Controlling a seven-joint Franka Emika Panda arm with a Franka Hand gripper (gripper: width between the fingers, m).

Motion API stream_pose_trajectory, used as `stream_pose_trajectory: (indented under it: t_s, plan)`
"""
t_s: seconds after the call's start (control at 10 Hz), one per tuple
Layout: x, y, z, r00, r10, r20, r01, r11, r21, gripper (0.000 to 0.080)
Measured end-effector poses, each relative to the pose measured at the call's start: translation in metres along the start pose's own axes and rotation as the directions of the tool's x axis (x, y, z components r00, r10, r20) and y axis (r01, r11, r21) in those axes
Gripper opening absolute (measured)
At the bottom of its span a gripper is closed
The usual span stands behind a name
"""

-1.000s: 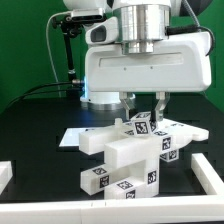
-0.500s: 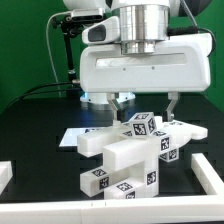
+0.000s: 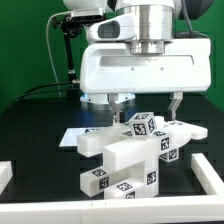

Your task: Assemble chair

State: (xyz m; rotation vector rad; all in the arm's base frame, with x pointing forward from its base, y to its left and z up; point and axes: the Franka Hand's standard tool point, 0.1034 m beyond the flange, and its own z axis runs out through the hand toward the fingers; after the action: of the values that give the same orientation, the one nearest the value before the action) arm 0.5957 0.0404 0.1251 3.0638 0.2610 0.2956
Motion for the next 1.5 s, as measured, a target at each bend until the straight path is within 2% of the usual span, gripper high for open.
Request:
stream_pose_trajectory:
  t_s: [0.1, 0.2, 0.3, 0.7, 0.9, 1.0, 1.1, 1.2, 1.3, 1.5]
  plan:
    - [-0.0024, 0.0003, 0.0006, 0.997, -0.07, 0.018, 0.07, 0.998, 0.006, 0.0649]
    - [-0.0048, 0.0009, -0.0016, 0.99, -0.113, 0.089, 0.11, 0.993, 0.036, 0.0649]
    - [-0.0005, 0.0022, -0.0024, 0.987, -0.136, 0.082, 0.133, 0.99, 0.035, 0.0649]
    - [-0.0009, 0.0055, 0.0002, 0.914, -0.403, 0.052, 0.402, 0.915, 0.028, 0.0649]
    - [-0.0003, 0.006, 0.0001, 0.911, -0.409, 0.051, 0.408, 0.913, 0.022, 0.0649]
    - [-0.0003, 0.006, 0.0001, 0.921, -0.386, 0.051, 0.386, 0.922, 0.02, 0.0554]
    - [-0.0003, 0.0061, 0.0001, 0.924, -0.379, 0.051, 0.379, 0.925, 0.02, 0.0554]
    - [-0.0003, 0.0059, 0.0001, 0.946, -0.321, 0.052, 0.32, 0.947, 0.018, 0.0373]
    - [-0.0003, 0.0059, 0.0001, 0.971, -0.234, 0.053, 0.234, 0.972, 0.013, 0.0281]
    - [-0.0003, 0.0057, 0.0001, 0.993, -0.106, 0.054, 0.105, 0.994, 0.006, 0.0281]
